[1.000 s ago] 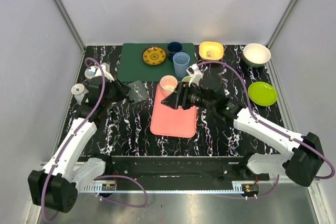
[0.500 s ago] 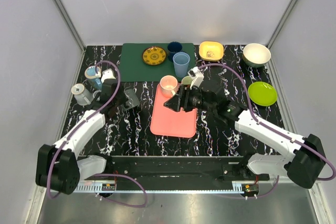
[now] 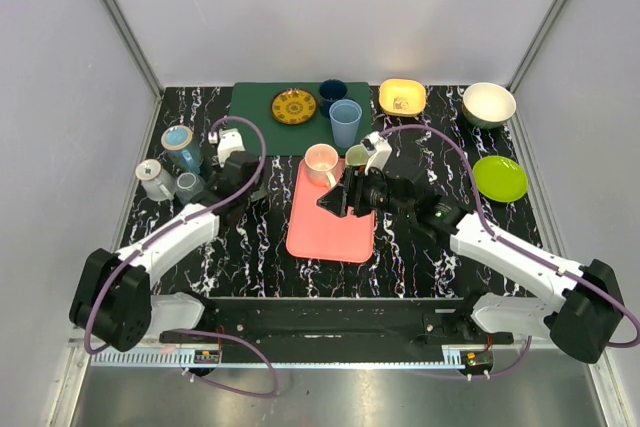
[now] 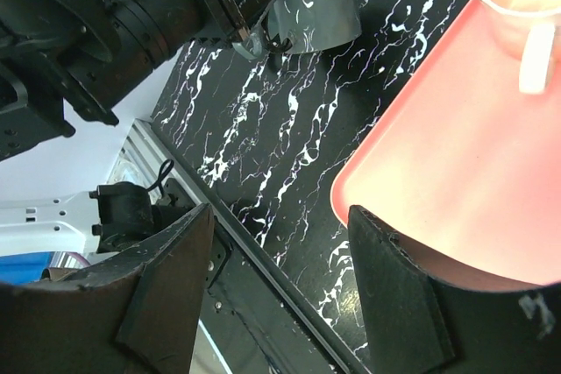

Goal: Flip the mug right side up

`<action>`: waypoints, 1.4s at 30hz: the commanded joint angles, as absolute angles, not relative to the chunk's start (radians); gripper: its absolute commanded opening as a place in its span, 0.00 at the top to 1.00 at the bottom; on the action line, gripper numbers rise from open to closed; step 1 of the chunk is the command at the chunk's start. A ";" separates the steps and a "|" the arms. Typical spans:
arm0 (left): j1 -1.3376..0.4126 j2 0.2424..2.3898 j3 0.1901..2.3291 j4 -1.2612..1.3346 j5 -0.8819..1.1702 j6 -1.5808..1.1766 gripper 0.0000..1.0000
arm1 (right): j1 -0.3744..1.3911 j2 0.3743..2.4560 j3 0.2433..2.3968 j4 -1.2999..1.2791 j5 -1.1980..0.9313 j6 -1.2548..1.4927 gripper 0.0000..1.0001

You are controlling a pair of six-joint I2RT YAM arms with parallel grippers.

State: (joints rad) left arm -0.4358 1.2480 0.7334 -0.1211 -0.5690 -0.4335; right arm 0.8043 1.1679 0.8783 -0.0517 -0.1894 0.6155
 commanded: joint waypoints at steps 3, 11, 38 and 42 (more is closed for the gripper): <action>-0.520 1.281 0.735 -0.121 -0.719 -0.495 1.00 | 0.808 1.131 0.868 -0.051 -0.152 0.574 0.31; -0.564 1.285 0.655 -0.167 -0.726 -0.637 1.00 | 0.808 1.108 0.851 -0.069 -0.133 0.565 0.31; -0.559 1.315 0.696 -0.221 -0.615 -0.655 0.46 | 0.808 1.074 0.824 -0.089 -0.103 0.541 0.29; -0.500 1.315 0.719 -0.207 -0.539 -0.626 0.50 | 0.810 1.060 0.816 -0.098 -0.092 0.535 0.29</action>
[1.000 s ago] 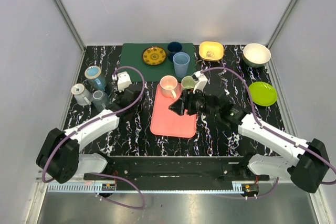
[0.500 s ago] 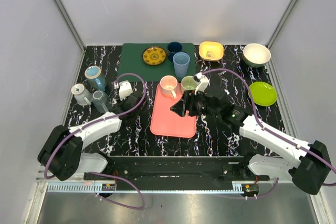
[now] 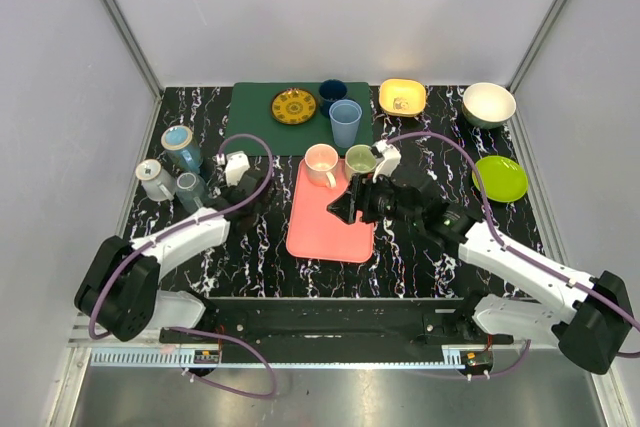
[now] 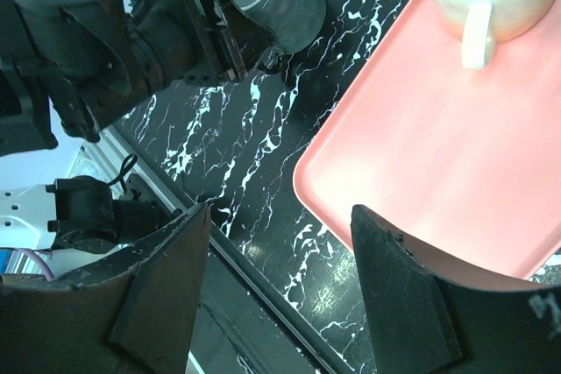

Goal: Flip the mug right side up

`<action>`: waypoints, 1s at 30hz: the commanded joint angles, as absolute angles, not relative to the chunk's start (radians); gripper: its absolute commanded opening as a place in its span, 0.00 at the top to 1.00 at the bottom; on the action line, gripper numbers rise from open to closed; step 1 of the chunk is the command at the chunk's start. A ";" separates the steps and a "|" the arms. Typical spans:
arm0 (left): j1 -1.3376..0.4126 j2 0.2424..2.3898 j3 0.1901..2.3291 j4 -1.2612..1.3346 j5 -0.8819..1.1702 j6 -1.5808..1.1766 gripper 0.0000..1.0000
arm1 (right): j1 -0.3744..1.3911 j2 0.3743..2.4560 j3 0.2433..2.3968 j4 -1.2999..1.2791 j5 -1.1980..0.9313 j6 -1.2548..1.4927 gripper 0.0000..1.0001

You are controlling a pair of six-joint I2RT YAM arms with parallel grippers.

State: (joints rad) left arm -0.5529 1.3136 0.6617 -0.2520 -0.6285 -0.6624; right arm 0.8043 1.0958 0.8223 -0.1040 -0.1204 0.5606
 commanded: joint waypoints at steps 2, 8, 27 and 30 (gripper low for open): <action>-0.479 1.321 0.732 -0.212 -0.503 -0.611 0.52 | 0.810 1.060 0.813 -0.100 -0.089 0.531 0.29; -0.450 1.354 0.765 -0.230 -0.436 -0.597 0.59 | 0.808 1.072 0.819 -0.100 -0.087 0.523 0.29; -0.390 1.313 0.796 -0.249 -0.316 -0.578 1.00 | 0.808 1.098 0.842 -0.121 -0.089 0.497 0.29; -0.391 1.200 0.769 -0.201 -0.266 -0.584 1.00 | 0.808 1.098 0.818 -0.107 -0.109 0.503 0.28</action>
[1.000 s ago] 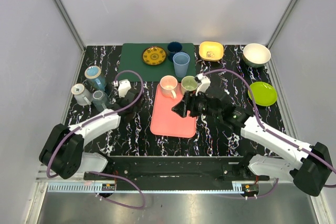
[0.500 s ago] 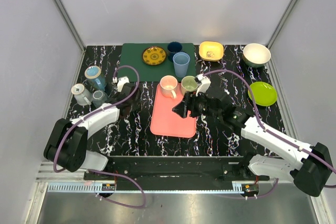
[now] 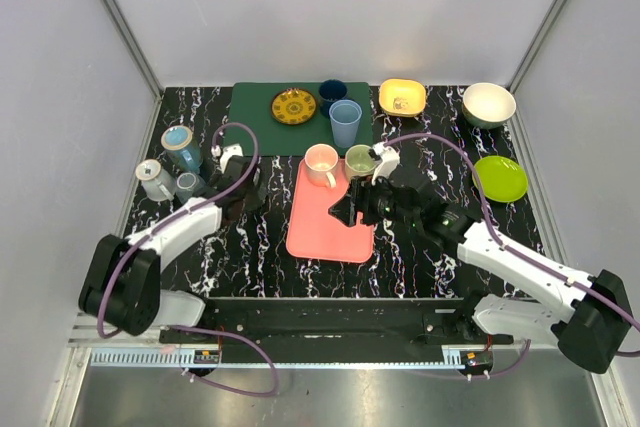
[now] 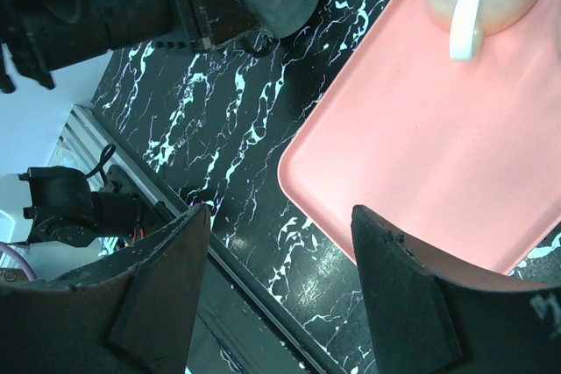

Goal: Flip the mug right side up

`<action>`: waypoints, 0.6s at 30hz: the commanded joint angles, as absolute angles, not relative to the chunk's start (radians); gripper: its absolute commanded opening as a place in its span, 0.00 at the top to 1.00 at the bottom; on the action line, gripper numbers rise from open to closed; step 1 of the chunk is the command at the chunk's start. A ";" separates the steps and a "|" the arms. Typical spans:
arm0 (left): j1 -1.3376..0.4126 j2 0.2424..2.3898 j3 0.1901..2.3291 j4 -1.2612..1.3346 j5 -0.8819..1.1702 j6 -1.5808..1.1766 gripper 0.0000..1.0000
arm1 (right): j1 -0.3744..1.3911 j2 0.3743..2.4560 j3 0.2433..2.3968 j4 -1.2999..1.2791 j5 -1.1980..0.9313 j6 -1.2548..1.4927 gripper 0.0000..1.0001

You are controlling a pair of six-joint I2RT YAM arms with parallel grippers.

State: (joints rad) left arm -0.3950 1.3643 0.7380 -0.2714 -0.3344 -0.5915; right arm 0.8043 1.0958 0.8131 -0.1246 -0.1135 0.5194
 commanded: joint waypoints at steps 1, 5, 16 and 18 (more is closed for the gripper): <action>-0.391 1.165 0.761 -0.180 -0.247 -0.591 1.00 | 0.808 1.098 0.810 -0.100 -0.115 0.508 0.29; -0.390 1.000 0.712 -0.097 -0.157 -0.644 1.00 | 0.808 1.094 0.764 -0.010 -0.198 0.558 0.28; -0.390 0.798 0.488 0.559 0.311 -1.113 1.00 | 0.808 1.166 0.738 0.532 -0.549 0.908 0.28; -0.393 0.778 0.469 0.603 0.334 -1.169 1.00 | 0.808 1.192 0.788 0.505 -0.543 0.887 0.28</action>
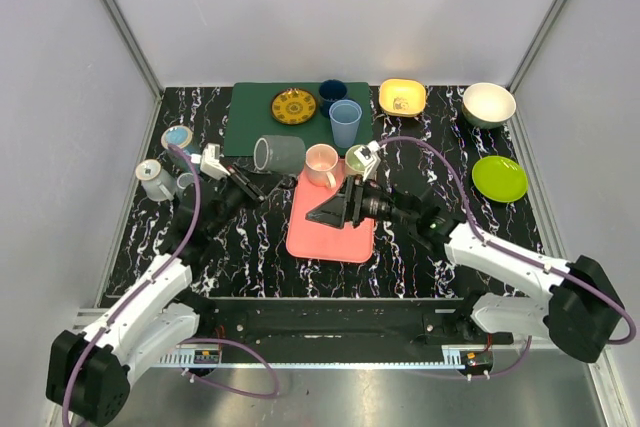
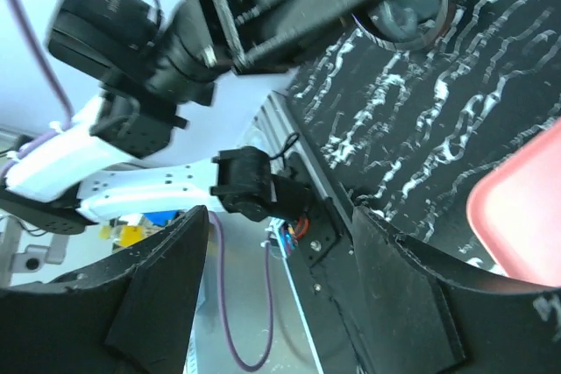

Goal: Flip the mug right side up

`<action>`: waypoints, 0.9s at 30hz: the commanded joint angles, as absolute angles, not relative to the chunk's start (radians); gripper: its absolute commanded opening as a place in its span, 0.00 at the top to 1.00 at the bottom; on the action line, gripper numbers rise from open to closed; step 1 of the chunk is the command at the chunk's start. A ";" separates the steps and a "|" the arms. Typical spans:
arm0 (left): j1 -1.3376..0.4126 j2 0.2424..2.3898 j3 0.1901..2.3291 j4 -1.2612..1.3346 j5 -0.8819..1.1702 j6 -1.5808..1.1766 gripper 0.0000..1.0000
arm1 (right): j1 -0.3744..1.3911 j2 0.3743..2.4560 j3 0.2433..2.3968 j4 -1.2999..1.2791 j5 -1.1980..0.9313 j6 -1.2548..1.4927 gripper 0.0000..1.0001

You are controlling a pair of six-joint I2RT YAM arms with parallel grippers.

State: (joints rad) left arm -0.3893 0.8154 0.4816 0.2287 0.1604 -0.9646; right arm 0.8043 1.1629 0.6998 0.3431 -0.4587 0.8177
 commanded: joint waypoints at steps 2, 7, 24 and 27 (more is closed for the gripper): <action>-0.396 0.764 0.468 0.647 0.371 -1.195 1.00 | 0.807 1.224 0.817 0.492 -0.551 0.881 0.27; -0.399 0.716 0.479 0.684 0.437 -1.238 1.00 | 0.799 1.278 0.876 0.494 -0.571 0.891 0.27; -0.419 0.661 0.437 0.715 0.512 -1.267 1.00 | 0.775 1.403 1.035 0.543 -0.637 0.931 0.39; -0.428 0.663 0.436 0.715 0.511 -1.259 1.00 | 0.776 1.431 1.037 0.584 -0.649 0.968 0.53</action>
